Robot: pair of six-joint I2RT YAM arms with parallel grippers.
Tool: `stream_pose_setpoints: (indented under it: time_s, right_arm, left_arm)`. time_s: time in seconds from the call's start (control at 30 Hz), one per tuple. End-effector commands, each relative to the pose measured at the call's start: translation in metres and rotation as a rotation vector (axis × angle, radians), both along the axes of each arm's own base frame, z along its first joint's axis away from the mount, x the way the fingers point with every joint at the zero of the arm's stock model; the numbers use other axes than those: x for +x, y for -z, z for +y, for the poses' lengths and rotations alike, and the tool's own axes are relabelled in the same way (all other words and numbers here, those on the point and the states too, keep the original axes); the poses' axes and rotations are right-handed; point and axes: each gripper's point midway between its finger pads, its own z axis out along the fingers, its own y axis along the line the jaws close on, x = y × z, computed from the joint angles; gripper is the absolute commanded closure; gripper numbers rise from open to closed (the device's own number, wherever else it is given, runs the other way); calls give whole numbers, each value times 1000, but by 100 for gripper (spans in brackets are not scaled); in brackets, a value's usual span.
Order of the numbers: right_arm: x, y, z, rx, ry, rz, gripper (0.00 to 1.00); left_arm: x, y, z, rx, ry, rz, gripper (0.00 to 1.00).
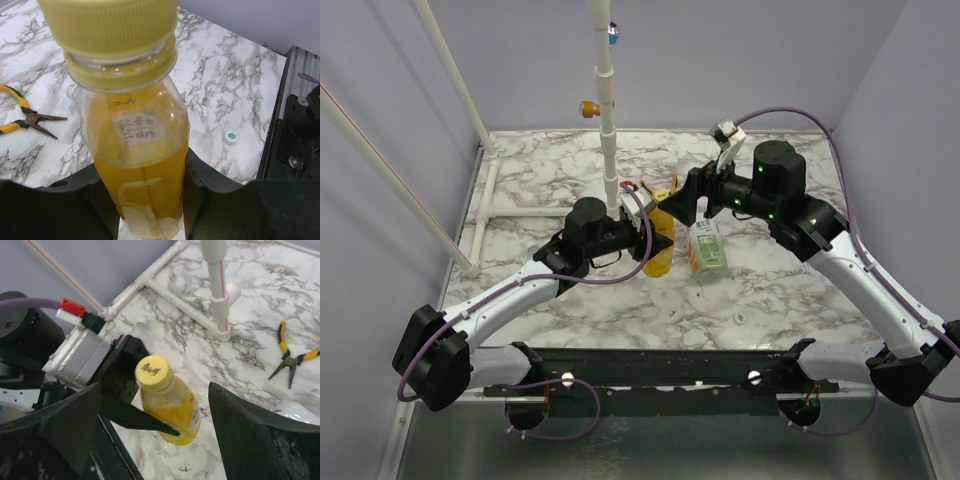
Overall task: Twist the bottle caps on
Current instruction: Screw the bottle cap onto the plastic bottle.
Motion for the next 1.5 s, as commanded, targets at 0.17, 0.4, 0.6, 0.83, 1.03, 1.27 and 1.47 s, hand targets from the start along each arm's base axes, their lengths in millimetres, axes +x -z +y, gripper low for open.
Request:
stream_pose_setpoints:
  time_s: [0.17,0.4,0.6,0.83,1.03,1.27,1.47]
  right_arm:
    - [3,-14,-9,92,-120,-39,19]
    - [-7,-12,-2,98,-218,-52,28]
    - [-3,-2,2,82,-226,-23,37]
    - [-3,3,5,83,-244,-4,40]
    - [-3,10,7,82,-252,18,43]
    - [-3,14,8,83,-247,28,44]
    - [-1,19,10,79,-240,42,47]
  left_arm:
    - [-23,-2,0,-8,91,14,100]
    - [-29,-5,-4,-20,128,31,100]
    - [-32,-6,-7,-27,151,43,100]
    - [-32,-6,-7,-27,155,47,100]
    - [-32,-6,-8,-28,159,48,100]
    - [-31,-5,-10,-28,162,58,100]
    - [-30,-5,-10,-30,161,59,100]
